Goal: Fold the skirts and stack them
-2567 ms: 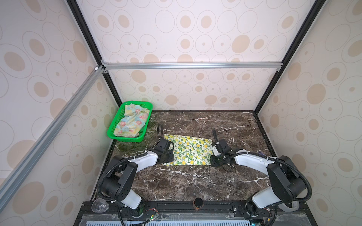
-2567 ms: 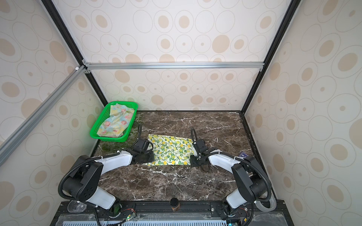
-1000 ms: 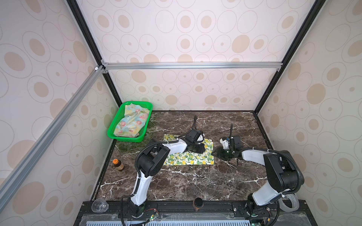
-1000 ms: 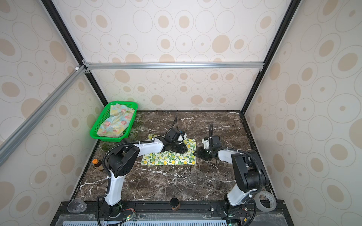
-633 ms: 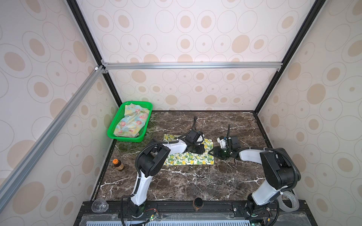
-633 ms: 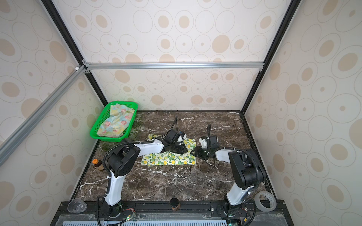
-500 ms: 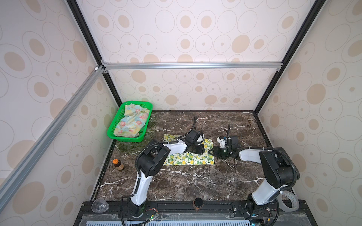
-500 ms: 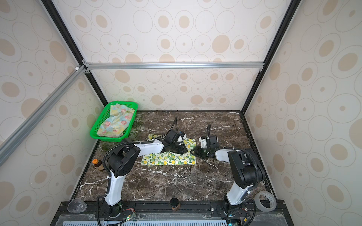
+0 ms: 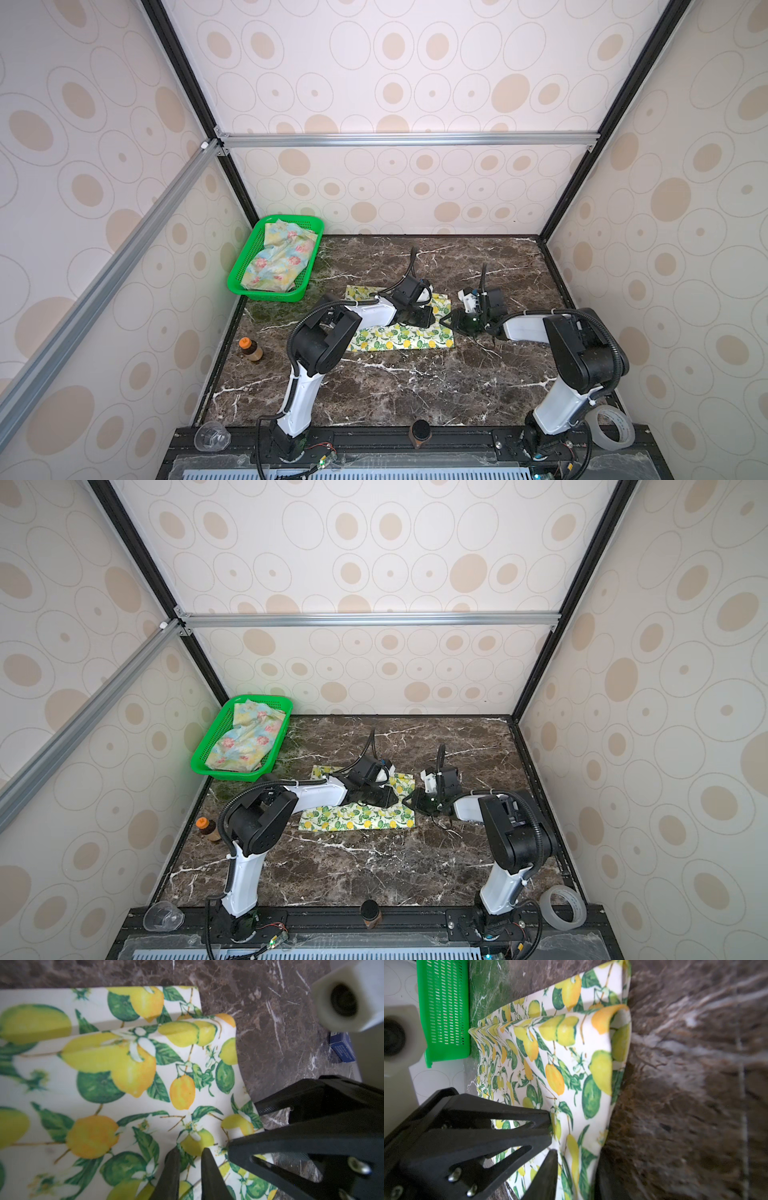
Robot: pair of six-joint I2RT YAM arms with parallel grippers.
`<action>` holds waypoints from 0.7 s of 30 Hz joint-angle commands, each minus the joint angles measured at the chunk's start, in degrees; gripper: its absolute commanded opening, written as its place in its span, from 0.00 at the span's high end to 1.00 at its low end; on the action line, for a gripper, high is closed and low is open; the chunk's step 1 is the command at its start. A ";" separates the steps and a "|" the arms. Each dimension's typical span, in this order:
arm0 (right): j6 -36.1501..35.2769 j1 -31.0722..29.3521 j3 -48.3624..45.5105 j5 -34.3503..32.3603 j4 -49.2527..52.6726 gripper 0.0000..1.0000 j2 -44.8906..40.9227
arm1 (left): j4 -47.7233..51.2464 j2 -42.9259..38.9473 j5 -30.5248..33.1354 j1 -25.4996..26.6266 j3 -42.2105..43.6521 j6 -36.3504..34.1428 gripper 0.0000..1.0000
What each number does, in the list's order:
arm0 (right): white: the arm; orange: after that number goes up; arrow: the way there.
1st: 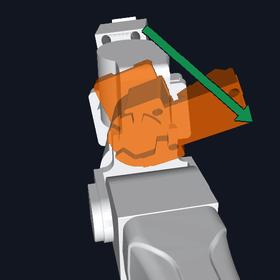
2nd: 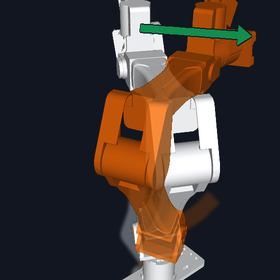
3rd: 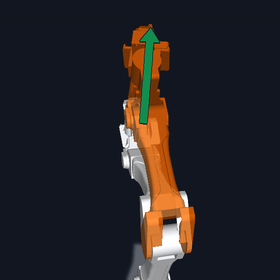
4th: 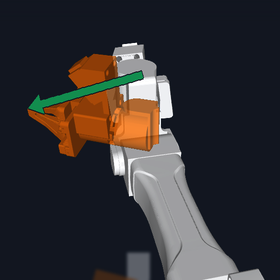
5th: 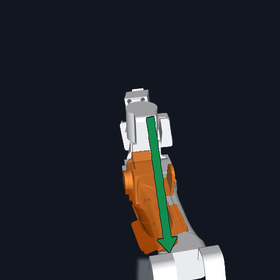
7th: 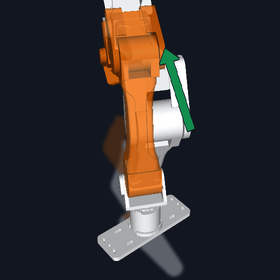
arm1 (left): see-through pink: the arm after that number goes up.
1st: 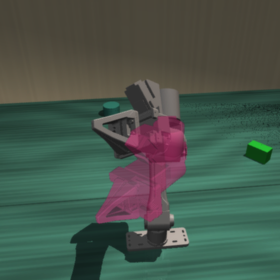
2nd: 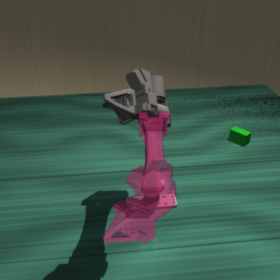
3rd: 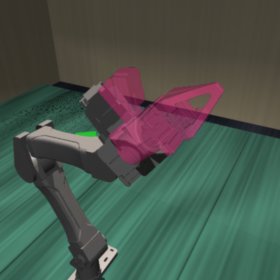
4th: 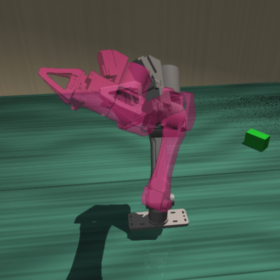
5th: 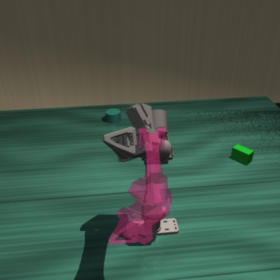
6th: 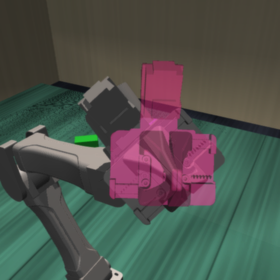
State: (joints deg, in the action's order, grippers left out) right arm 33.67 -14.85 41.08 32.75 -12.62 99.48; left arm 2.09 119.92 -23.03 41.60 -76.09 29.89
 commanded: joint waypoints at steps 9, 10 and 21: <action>-1.97 -2.80 -0.63 -6.27 9.76 0.60 1.27 | 2.41 0.52 1.39 0.85 -0.16 -0.50 0.81; -2.02 -2.73 -0.84 -6.70 10.14 0.60 0.83 | 3.65 -0.14 2.77 0.86 -0.45 -1.10 0.81; -0.84 -2.85 -2.04 -4.70 7.49 0.60 1.75 | 9.34 -3.17 9.42 0.85 0.24 -2.97 0.81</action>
State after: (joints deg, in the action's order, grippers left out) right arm 32.08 -17.19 41.58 29.78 -11.00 98.43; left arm 8.40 117.36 -15.05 42.04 -75.99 28.12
